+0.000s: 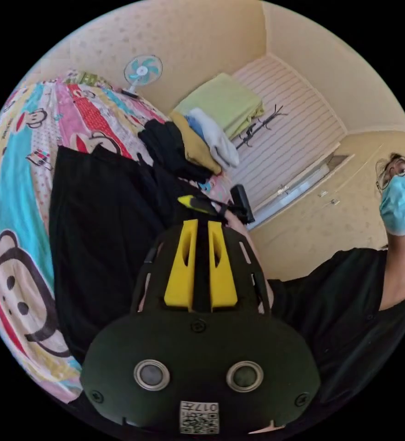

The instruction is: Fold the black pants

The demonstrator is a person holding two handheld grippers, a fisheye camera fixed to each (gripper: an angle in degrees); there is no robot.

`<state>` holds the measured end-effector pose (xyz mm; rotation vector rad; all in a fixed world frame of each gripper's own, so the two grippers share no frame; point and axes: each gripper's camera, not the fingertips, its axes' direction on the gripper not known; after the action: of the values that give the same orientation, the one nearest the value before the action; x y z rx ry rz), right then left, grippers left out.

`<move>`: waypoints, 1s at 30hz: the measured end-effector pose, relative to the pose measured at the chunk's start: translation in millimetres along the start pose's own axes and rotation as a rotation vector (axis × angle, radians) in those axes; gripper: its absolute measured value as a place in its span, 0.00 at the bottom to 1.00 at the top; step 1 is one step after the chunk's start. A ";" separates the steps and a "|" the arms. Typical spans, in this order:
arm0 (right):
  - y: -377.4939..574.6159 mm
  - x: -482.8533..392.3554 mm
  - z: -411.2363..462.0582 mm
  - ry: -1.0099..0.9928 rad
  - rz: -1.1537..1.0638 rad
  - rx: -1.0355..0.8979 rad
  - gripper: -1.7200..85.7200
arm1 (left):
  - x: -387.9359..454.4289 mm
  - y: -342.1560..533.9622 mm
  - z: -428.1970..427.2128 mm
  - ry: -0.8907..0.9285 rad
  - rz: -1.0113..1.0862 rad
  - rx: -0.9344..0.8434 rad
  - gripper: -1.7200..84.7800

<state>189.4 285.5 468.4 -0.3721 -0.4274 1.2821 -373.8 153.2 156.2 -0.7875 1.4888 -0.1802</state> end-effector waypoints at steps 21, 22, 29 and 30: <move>73.7 -139.3 -54.5 0.159 -0.239 0.107 0.01 | 15.0 6.8 -33.9 -0.190 -0.162 0.165 0.08; 91.5 -183.3 -72.1 0.188 -0.322 0.174 0.01 | 31.6 15.7 -49.9 -0.188 -0.141 0.212 0.08; 141.6 -385.5 -119.7 -0.079 -0.710 0.567 0.02 | 244.2 45.7 -248.0 -0.384 0.316 0.815 0.07; 122.5 -416.0 -115.6 -0.128 -0.742 0.603 0.02 | 269.3 37.7 -274.4 -0.393 0.386 0.911 0.07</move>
<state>50.9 -90.9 267.1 0.3618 -0.2282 0.6515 -609.4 -68.5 -54.9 0.1969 0.9927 -0.3521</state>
